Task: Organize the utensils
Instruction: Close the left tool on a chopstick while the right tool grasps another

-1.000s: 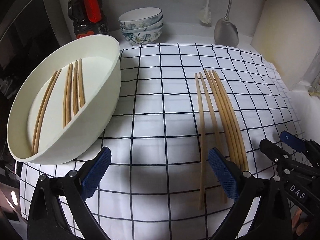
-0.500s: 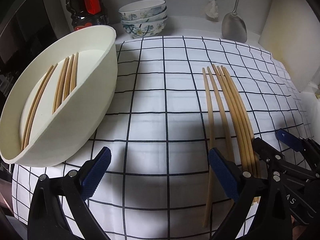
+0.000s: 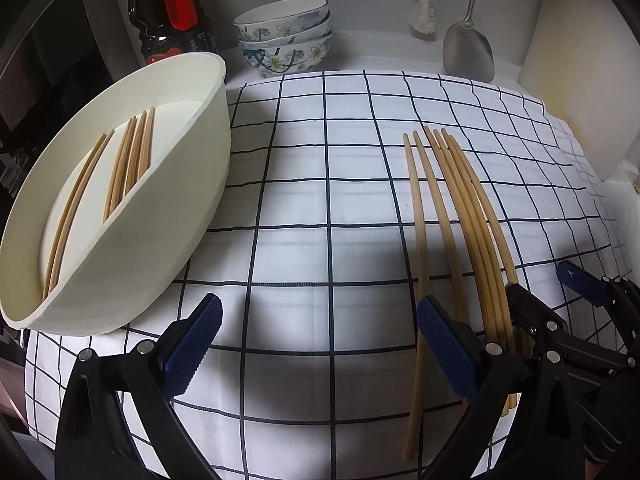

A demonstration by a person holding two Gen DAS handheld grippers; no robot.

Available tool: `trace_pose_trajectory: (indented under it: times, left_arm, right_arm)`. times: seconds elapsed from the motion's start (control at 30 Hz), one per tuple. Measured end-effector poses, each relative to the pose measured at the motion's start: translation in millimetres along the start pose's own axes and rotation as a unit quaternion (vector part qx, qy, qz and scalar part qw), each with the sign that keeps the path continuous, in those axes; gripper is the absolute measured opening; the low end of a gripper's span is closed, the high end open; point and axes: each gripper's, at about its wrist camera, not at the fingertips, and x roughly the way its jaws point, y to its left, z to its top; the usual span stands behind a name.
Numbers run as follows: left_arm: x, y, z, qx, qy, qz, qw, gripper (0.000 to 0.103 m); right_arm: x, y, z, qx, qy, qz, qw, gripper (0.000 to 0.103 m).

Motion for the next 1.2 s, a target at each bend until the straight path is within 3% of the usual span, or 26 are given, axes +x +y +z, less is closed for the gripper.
trace_pose_trajectory:
  times: [0.27, 0.6, 0.8, 1.07, 1.2]
  left_arm:
    - [2, -4, 4, 0.010, -0.001, 0.006, 0.9999, 0.096]
    - [15, -14, 8, 0.011, 0.010, 0.005, 0.9999, 0.094]
    - [16, -15, 8, -0.002, 0.008, -0.010, 0.9999, 0.079]
    - [13, -23, 9, 0.002, 0.005, -0.027, 0.9996, 0.053]
    - [11, -29, 9, 0.009, 0.004, -0.031, 0.9995, 0.039]
  right_arm:
    - [3, -18, 5, 0.009, -0.002, -0.011, 1.000, 0.062]
    - [10, -18, 16, -0.005, -0.007, 0.004, 1.000, 0.062]
    - [13, -15, 20, -0.020, -0.012, 0.016, 1.000, 0.060]
    - [13, -5, 21, -0.045, -0.022, 0.023, 0.998, 0.042]
    - [11, -1, 21, -0.056, -0.022, 0.028, 0.998, 0.027]
